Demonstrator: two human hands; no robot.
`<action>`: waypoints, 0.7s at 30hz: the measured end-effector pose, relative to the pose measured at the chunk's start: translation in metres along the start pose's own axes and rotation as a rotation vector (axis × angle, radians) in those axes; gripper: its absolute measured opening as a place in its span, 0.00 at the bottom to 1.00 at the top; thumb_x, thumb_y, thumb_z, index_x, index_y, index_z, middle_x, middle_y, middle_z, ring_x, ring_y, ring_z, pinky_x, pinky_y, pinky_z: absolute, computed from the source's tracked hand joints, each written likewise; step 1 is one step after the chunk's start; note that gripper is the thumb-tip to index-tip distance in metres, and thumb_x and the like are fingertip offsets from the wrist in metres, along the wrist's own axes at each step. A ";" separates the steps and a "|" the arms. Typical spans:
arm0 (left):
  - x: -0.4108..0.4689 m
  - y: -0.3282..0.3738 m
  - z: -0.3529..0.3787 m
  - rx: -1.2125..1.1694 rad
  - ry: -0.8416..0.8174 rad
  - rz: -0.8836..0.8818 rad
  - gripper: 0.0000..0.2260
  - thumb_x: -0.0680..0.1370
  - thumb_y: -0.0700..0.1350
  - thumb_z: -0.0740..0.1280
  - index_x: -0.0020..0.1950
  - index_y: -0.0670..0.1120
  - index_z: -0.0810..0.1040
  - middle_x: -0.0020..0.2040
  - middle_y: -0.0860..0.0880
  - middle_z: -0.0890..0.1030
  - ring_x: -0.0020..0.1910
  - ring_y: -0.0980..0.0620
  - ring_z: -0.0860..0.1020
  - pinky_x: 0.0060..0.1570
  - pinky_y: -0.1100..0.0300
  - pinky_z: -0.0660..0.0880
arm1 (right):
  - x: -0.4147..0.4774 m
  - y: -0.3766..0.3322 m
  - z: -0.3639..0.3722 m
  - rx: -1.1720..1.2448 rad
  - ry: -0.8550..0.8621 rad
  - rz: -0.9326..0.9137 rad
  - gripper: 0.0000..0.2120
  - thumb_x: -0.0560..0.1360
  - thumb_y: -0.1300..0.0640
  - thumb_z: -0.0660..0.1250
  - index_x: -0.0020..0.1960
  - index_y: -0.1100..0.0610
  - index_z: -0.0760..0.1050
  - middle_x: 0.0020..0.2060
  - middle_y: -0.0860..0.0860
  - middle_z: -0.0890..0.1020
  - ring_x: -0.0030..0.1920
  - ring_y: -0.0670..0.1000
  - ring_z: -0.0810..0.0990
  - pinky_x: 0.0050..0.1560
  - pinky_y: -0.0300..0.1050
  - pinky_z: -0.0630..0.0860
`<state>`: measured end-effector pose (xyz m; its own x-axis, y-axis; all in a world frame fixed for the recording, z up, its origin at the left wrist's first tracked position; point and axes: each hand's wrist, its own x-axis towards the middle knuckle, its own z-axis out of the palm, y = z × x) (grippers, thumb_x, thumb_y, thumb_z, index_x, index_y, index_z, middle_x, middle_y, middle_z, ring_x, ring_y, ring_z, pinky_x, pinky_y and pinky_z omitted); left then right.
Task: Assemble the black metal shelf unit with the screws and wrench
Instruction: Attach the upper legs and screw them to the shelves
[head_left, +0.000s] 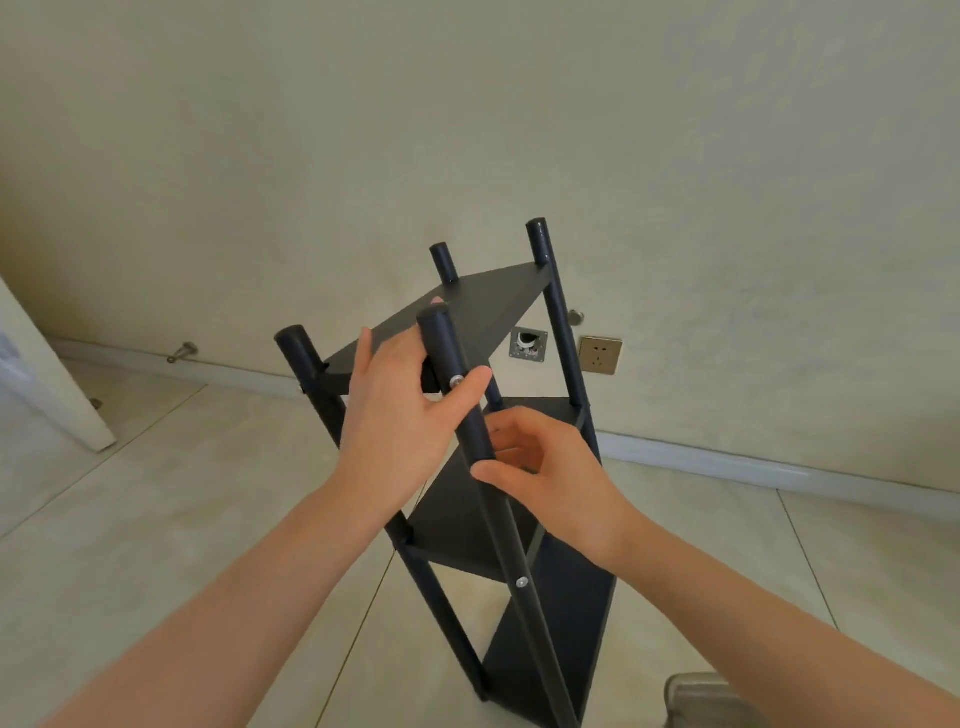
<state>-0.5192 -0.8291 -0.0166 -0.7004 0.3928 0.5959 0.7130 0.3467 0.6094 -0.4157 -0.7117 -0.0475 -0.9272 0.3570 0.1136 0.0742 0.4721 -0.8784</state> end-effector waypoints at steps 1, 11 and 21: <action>-0.004 0.005 0.001 0.013 0.004 -0.001 0.19 0.76 0.58 0.68 0.61 0.48 0.78 0.48 0.54 0.80 0.55 0.62 0.75 0.80 0.52 0.50 | -0.005 0.000 0.000 -0.002 0.020 0.006 0.17 0.76 0.56 0.71 0.64 0.50 0.75 0.56 0.45 0.82 0.54 0.44 0.81 0.59 0.38 0.77; -0.028 0.026 0.001 -0.024 -0.011 0.031 0.23 0.74 0.62 0.63 0.59 0.46 0.78 0.50 0.51 0.82 0.57 0.55 0.77 0.78 0.61 0.50 | -0.027 0.012 -0.028 0.037 0.084 0.036 0.09 0.78 0.54 0.69 0.57 0.47 0.79 0.50 0.41 0.83 0.53 0.44 0.82 0.60 0.48 0.79; -0.048 0.024 0.002 -0.138 0.087 0.173 0.13 0.75 0.39 0.75 0.58 0.42 0.80 0.50 0.61 0.80 0.63 0.82 0.61 0.77 0.42 0.60 | -0.004 0.037 -0.091 -0.043 0.320 0.272 0.18 0.80 0.50 0.65 0.68 0.52 0.70 0.62 0.49 0.77 0.60 0.53 0.78 0.62 0.52 0.77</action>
<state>-0.4684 -0.8374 -0.0313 -0.5723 0.3592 0.7372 0.8159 0.1587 0.5560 -0.3756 -0.6226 -0.0387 -0.7116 0.7022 0.0248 0.3217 0.3570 -0.8770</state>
